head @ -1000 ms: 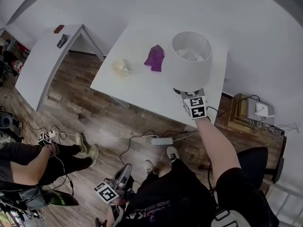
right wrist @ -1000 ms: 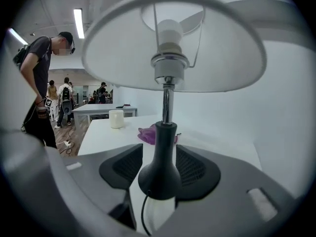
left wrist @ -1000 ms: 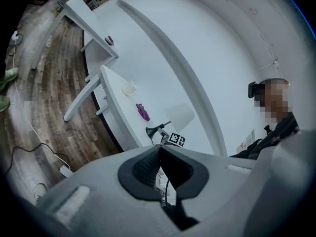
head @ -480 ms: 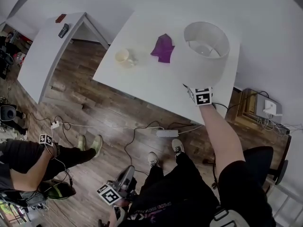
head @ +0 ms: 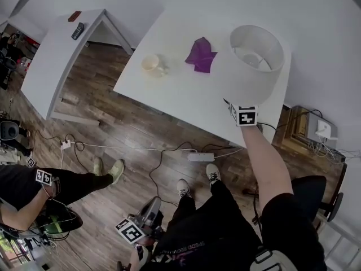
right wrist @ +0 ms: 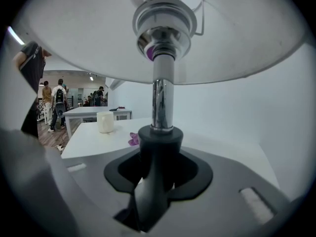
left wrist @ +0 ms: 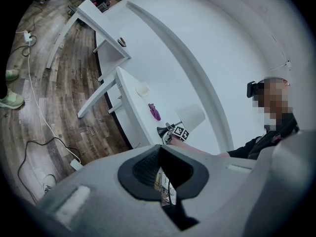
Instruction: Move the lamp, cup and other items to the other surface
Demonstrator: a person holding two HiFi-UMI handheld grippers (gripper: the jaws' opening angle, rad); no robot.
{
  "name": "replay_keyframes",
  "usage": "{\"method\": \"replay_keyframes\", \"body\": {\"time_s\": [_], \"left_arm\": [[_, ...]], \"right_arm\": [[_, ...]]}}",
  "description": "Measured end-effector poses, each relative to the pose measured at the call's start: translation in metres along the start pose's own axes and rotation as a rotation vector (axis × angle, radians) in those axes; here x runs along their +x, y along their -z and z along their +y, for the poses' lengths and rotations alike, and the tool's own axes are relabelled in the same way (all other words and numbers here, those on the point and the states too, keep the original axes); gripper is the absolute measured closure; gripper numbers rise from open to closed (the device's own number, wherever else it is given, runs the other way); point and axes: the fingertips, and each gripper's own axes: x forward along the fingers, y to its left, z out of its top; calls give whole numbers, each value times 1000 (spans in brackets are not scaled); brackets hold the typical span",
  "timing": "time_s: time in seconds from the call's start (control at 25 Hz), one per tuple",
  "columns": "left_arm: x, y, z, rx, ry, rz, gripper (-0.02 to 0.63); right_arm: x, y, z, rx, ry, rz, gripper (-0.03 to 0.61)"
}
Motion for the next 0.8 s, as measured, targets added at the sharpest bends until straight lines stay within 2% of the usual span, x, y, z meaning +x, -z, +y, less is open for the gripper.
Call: {"method": "replay_keyframes", "body": {"time_s": [0.28, 0.8], "left_arm": [[-12, -5, 6, 4, -5, 0, 615], [-20, -26, -4, 60, 73, 35, 615]], "right_arm": [[-13, -5, 12, -21, -9, -25, 451], [-59, -41, 9, 27, 45, -97, 451]]}}
